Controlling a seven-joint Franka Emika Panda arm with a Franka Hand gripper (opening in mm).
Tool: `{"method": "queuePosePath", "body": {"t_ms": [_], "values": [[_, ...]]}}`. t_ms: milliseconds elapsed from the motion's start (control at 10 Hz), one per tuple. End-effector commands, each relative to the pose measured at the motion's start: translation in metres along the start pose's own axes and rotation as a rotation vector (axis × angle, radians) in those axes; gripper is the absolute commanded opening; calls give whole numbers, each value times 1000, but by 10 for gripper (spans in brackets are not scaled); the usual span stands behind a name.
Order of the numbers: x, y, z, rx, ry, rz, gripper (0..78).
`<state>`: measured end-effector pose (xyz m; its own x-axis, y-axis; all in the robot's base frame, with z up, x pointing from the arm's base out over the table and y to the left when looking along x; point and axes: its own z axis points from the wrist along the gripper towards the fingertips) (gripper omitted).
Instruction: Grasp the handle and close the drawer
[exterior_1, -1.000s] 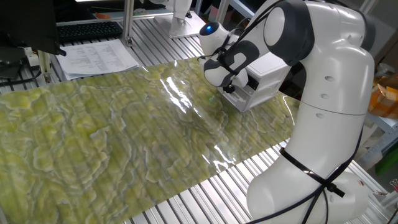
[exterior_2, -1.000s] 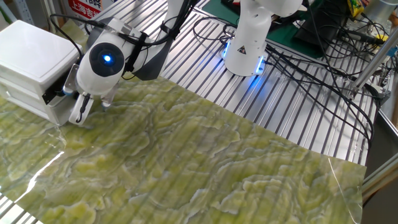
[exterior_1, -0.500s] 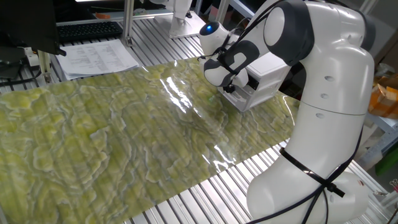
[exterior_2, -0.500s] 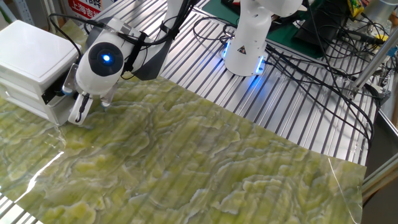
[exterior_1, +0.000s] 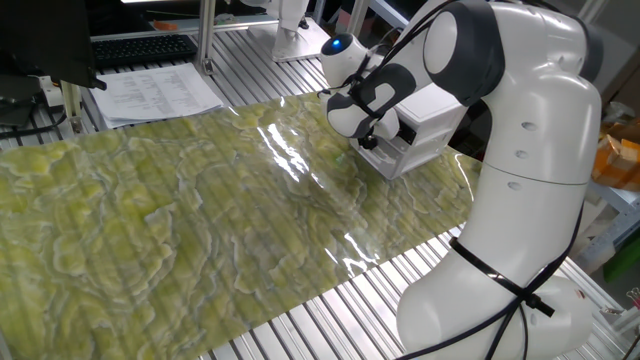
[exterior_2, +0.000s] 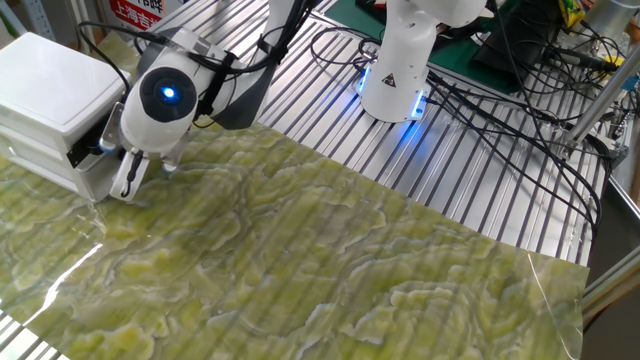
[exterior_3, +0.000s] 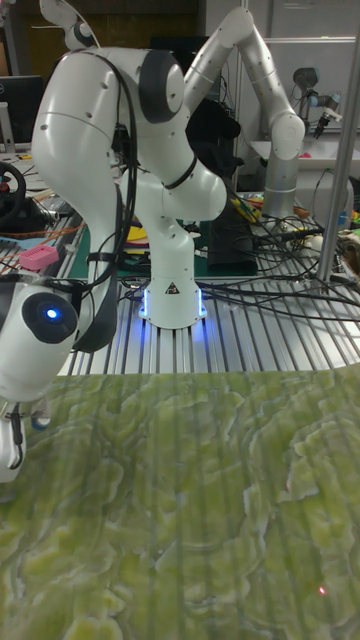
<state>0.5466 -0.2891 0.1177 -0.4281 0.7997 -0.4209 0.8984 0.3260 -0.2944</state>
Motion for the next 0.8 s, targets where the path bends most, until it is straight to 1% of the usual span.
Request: {"method": "queuePosePath", "body": {"t_ms": [100, 200, 300, 400, 500, 600, 700, 800], "values": [[-20, -1, 1, -11, -1, -37, 15], [-26, -1, 2, -29, 28, -39, 15], [-26, -1, 3, -31, 24, -34, 15], [-23, 1, 7, -38, 17, -24, 15], [-22, 1, 8, -40, 16, -21, 15], [-15, 4, 8, -48, 26, -6, 15], [-10, 6, 6, -47, 27, 10, 15], [-8, 7, 5, -47, 27, 17, 15]]}}
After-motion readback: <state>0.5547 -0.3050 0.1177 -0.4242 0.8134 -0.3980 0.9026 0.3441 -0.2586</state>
